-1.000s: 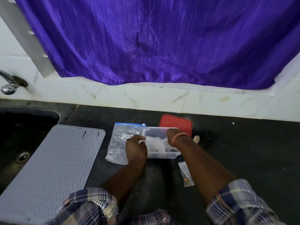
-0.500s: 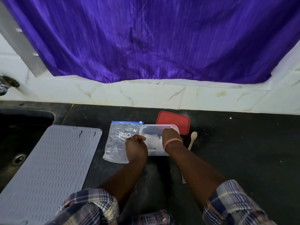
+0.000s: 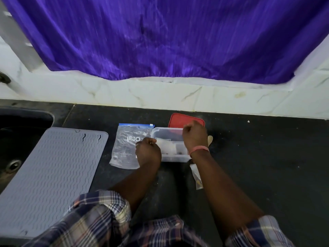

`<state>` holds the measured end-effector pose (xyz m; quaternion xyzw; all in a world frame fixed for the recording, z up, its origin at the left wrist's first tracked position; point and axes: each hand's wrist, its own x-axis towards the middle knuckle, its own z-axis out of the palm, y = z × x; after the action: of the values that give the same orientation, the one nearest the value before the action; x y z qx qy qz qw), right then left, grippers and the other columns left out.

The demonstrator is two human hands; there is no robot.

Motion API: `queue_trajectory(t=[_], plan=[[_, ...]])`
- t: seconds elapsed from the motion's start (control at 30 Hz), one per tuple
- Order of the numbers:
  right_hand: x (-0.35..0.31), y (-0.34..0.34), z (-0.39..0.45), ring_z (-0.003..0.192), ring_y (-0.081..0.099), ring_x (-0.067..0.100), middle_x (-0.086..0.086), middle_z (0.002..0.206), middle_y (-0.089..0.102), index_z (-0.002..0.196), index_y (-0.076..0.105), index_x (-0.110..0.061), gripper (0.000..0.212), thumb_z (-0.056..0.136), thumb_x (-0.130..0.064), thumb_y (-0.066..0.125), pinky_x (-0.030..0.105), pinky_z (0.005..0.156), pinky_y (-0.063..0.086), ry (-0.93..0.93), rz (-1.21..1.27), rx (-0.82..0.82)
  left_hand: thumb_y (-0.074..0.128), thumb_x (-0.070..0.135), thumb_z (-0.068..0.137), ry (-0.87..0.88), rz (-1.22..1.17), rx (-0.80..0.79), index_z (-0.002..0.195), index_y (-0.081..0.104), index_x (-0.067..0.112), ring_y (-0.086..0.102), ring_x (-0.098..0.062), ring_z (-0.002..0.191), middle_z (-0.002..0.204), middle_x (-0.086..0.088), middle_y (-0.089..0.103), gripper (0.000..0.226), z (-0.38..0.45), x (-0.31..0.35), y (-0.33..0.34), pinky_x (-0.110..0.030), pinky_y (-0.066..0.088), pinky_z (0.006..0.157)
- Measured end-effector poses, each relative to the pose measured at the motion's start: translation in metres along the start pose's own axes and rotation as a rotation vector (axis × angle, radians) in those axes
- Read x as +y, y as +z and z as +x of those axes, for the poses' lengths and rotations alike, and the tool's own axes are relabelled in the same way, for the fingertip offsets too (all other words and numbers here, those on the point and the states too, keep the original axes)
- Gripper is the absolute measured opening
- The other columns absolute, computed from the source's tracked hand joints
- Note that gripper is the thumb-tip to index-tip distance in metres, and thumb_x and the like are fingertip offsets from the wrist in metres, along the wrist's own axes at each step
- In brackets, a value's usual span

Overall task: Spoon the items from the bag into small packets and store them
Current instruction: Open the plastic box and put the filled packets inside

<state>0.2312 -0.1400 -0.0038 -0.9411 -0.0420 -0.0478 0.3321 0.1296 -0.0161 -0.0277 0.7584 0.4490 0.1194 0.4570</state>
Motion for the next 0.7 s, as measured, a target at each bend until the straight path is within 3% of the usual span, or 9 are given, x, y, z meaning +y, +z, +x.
queue_trajectory(t=[0.07, 0.13, 0.23, 0.3, 0.37, 0.43, 0.5, 0.7], plan=[[0.015, -0.014, -0.01, 0.074, 0.061, 0.016, 0.002, 0.082, 0.07, 0.085, 0.067, -0.015, 0.015, 0.094, -0.021, 0.057, 0.028, 0.071, 0.05, 0.057, 0.147, 0.215, 0.056, 0.013, 0.096, 0.005, 0.034, 0.018, 0.102, 0.07, 0.028, 0.065, -0.028, 0.105, 0.118, -0.009, 0.064, 0.022, -0.002, 0.001, 0.001, -0.041, 0.056, 0.095], [0.045, -0.02, -0.025, 0.076, 0.062, 0.019, 0.005, 0.084, 0.07, 0.082, 0.065, -0.013, 0.017, 0.095, -0.021, 0.057, 0.027, 0.07, 0.046, 0.196, 0.161, 0.233, 0.056, 0.011, 0.096, 0.003, 0.064, 0.035, 0.11, 0.07, 0.025, 0.062, -0.029, 0.111, 0.124, -0.01, 0.062, 0.025, -0.007, 0.0, 0.003, -0.039, 0.052, 0.097], [0.105, -0.013, -0.051, 0.085, 0.067, 0.031, 0.011, 0.089, 0.072, 0.081, 0.068, -0.011, 0.031, 0.09, -0.036, 0.052, 0.033, 0.077, 0.051, 0.389, -0.004, 0.06, 0.057, 0.01, 0.097, 0.004, 0.066, 0.058, 0.115, 0.069, 0.026, 0.053, -0.032, 0.123, 0.133, -0.011, 0.058, 0.026, -0.017, -0.002, 0.006, -0.039, 0.046, 0.101], [0.127, -0.006, -0.071, 0.097, 0.065, 0.032, 0.01, 0.101, 0.071, 0.091, 0.069, -0.017, 0.047, 0.082, -0.057, 0.048, 0.041, 0.09, 0.052, 0.473, -0.165, -0.092, 0.059, 0.012, 0.097, 0.009, 0.079, 0.091, 0.116, 0.069, 0.027, 0.049, -0.034, 0.127, 0.137, -0.01, 0.055, 0.026, -0.021, -0.001, 0.005, -0.042, 0.044, 0.101], [0.127, -0.001, -0.09, 0.115, 0.057, 0.034, 0.01, 0.121, 0.062, 0.11, 0.068, -0.023, 0.05, 0.082, -0.063, 0.055, 0.048, 0.101, 0.043, 0.508, -0.266, -0.205, 0.062, 0.012, 0.095, 0.022, 0.095, 0.122, 0.114, 0.069, 0.029, 0.047, -0.033, 0.128, 0.139, -0.009, 0.055, 0.026, -0.025, 0.0, 0.006, -0.047, 0.044, 0.102], [0.119, -0.003, -0.1, 0.127, 0.048, 0.035, 0.01, 0.134, 0.054, 0.126, 0.06, -0.025, 0.053, 0.083, -0.057, 0.064, 0.054, 0.105, 0.035, 0.525, -0.309, -0.246, 0.065, 0.011, 0.093, 0.044, 0.098, 0.135, 0.111, 0.07, 0.03, 0.047, -0.033, 0.128, 0.138, -0.008, 0.055, 0.027, -0.032, -0.001, 0.009, -0.05, 0.042, 0.103], [0.123, 0.0, -0.099, 0.127, 0.048, 0.034, 0.009, 0.133, 0.056, 0.127, 0.059, -0.025, 0.052, 0.082, -0.05, 0.069, 0.055, 0.105, 0.034, 0.588, -0.254, -0.256, 0.067, 0.012, 0.091, 0.082, 0.114, 0.123, 0.11, 0.07, 0.03, 0.047, -0.033, 0.128, 0.138, -0.008, 0.054, 0.026, -0.039, -0.004, 0.013, -0.05, 0.041, 0.104], [0.133, -0.011, -0.095, 0.093, 0.067, 0.027, 0.009, 0.102, 0.071, 0.105, 0.065, -0.012, 0.033, 0.079, -0.024, 0.082, 0.043, 0.087, 0.056, 0.697, 0.198, -0.158, 0.069, 0.011, 0.091, 0.058, 0.068, 0.139, 0.116, 0.069, 0.026, 0.048, -0.034, 0.129, 0.141, -0.01, 0.054, 0.03, -0.044, -0.006, 0.014, -0.049, 0.043, 0.103]])
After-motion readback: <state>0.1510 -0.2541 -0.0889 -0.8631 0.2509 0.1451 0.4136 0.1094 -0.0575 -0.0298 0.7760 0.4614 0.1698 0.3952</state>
